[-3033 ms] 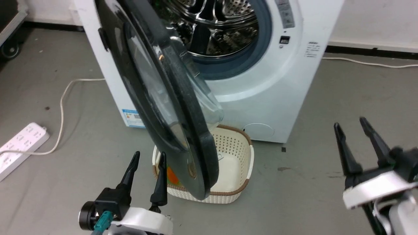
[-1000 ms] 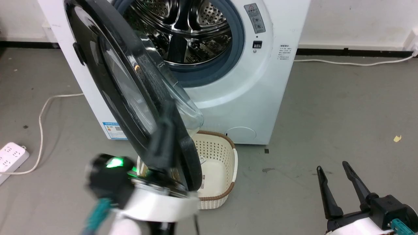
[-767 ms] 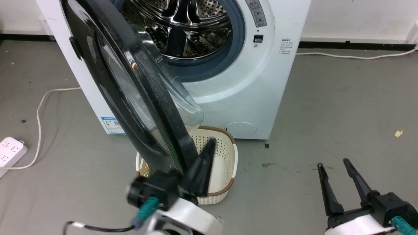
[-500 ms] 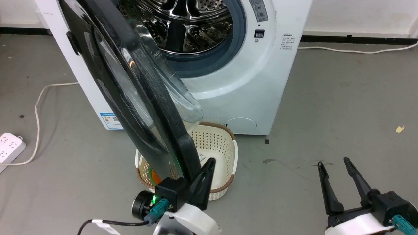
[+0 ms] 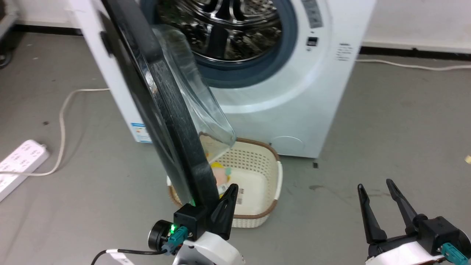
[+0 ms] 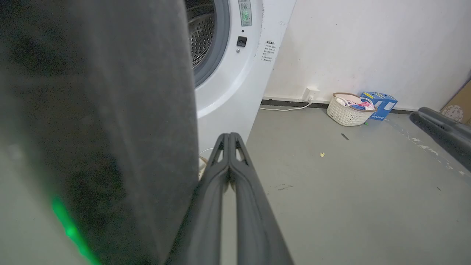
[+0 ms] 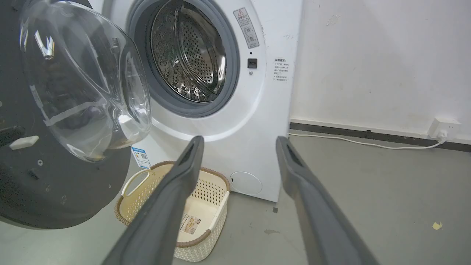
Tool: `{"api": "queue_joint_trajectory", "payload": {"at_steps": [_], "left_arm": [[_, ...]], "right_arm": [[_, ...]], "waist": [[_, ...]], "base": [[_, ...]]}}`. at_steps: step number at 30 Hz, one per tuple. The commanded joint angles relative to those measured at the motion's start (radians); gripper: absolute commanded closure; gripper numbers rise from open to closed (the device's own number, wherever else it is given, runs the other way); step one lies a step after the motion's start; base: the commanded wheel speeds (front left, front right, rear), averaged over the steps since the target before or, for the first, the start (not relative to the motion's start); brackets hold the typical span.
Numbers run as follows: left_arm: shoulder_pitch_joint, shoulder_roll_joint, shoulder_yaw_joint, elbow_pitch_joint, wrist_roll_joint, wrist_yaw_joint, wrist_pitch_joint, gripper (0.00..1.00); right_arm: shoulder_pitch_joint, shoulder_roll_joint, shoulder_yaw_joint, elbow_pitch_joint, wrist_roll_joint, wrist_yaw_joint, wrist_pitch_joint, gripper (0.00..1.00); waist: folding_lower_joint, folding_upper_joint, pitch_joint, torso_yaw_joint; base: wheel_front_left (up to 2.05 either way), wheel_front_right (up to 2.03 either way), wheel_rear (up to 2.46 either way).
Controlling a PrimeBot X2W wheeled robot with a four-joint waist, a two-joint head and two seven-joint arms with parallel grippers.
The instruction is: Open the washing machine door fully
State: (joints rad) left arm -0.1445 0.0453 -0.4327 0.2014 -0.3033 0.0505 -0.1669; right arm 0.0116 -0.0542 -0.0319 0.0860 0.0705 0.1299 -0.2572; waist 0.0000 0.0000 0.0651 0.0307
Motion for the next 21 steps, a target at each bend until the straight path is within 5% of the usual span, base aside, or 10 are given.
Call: {"api": "queue_joint_trajectory", "payload": {"at_steps": [1, 21], "left_arm": [[-0.003, 0.011, 0.018, 0.003, -0.009, 0.007, -0.009, 1.00], [0.065, 0.080, 0.116, -0.073, -0.055, 0.080, -0.016, 1.00]], "right_arm": [[-0.002, 0.004, -0.001, 0.001, -0.001, 0.001, -0.005, 0.00], [0.016, 0.004, 0.010, 0.019, -0.021, 0.001, -0.005, 0.00]], "waist": [[0.0000, 0.0000, -0.012, 0.026], [0.0000, 0.0000, -0.018, 0.290]], "base": [[0.00, 0.00, 0.00], [0.00, 0.00, 0.00]]}}
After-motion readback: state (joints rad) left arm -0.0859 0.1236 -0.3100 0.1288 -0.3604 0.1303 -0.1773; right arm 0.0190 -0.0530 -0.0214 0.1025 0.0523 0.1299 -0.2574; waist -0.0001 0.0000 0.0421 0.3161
